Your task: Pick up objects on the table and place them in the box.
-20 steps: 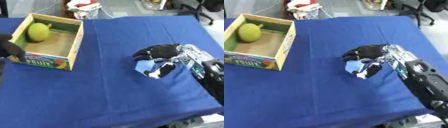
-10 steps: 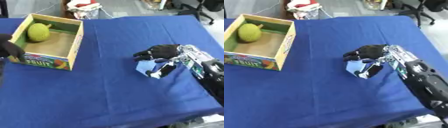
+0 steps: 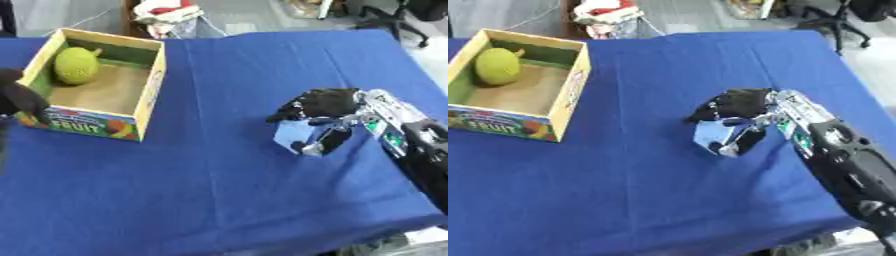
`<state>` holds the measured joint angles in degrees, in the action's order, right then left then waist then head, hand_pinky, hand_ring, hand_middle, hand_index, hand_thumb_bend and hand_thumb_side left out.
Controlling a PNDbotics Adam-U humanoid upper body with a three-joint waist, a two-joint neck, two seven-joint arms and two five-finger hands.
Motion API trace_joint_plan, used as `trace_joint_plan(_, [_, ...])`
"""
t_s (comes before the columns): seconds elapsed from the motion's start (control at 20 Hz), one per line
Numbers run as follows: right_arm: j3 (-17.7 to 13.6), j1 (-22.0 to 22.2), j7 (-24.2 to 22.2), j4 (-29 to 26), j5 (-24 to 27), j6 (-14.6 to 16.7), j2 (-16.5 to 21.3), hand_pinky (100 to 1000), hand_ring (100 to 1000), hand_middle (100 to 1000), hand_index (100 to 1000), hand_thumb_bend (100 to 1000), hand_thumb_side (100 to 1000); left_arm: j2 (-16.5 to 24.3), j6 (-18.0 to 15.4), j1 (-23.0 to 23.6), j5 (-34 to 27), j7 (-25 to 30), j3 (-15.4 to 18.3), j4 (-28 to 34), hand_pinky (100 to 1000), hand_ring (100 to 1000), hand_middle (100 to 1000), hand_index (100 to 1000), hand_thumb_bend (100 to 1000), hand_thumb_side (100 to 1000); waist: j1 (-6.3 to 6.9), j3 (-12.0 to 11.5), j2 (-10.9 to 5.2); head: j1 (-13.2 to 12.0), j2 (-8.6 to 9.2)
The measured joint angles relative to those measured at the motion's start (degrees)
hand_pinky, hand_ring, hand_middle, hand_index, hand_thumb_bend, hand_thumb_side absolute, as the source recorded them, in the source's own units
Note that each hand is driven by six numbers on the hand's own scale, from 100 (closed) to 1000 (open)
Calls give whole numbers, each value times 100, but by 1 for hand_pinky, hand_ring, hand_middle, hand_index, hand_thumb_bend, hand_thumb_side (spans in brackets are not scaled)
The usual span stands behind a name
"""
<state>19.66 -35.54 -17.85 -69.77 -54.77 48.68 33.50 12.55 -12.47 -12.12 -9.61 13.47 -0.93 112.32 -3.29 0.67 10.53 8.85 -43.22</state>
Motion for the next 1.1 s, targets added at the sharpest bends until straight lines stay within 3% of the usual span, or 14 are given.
trace_joint_plan(0.25, [-64, -263, 81, -24, 166, 81, 1, 359, 540, 735, 1000, 100, 399, 0, 4, 0, 0, -6, 0, 0, 378, 491, 386, 688, 100, 732, -1, 1, -2, 8, 1])
trace_joint_plan(0.3, [-77, -327, 91, -38, 218, 91, 1, 363, 543, 740, 1000, 100, 480, 0, 4, 0, 0, -7, 0, 0, 378, 491, 386, 688, 100, 733, -2, 2, -5, 8, 1])
trace_joint_plan(0.35, [-97, -397, 98, -52, 269, 98, 2, 364, 543, 740, 1000, 100, 408, 0, 5, 0, 0, -8, 0, 0, 378, 491, 386, 688, 100, 733, -2, 2, -10, 8, 1])
trace_joint_plan(0.4, [-115, -486, 103, -54, 319, 103, 3, 364, 543, 743, 1000, 100, 489, 0, 7, 0, 0, -10, 0, 0, 378, 491, 386, 687, 100, 732, -2, 2, -14, 8, 1])
trace_joint_plan(0.45, [-133, -590, 108, -55, 371, 108, 4, 364, 543, 742, 1000, 100, 409, 0, 9, 0, 0, -13, 0, 0, 378, 491, 386, 687, 100, 732, -3, 2, -15, 8, 1])
trace_joint_plan(0.75, [-211, -1405, 121, -25, 683, 121, -28, 374, 548, 753, 1000, 100, 432, 0, 11, 1, -2, -14, -2, 1, 377, 491, 386, 687, 100, 729, 3, -41, -29, 34, 1])
trace_joint_plan(1.1, [-304, -2405, 95, 409, 801, 95, -596, 374, 545, 757, 1000, 100, 426, -2, 8, -17, -54, 21, -70, 3, 377, 491, 386, 686, 100, 727, 46, -263, -31, 127, 2])
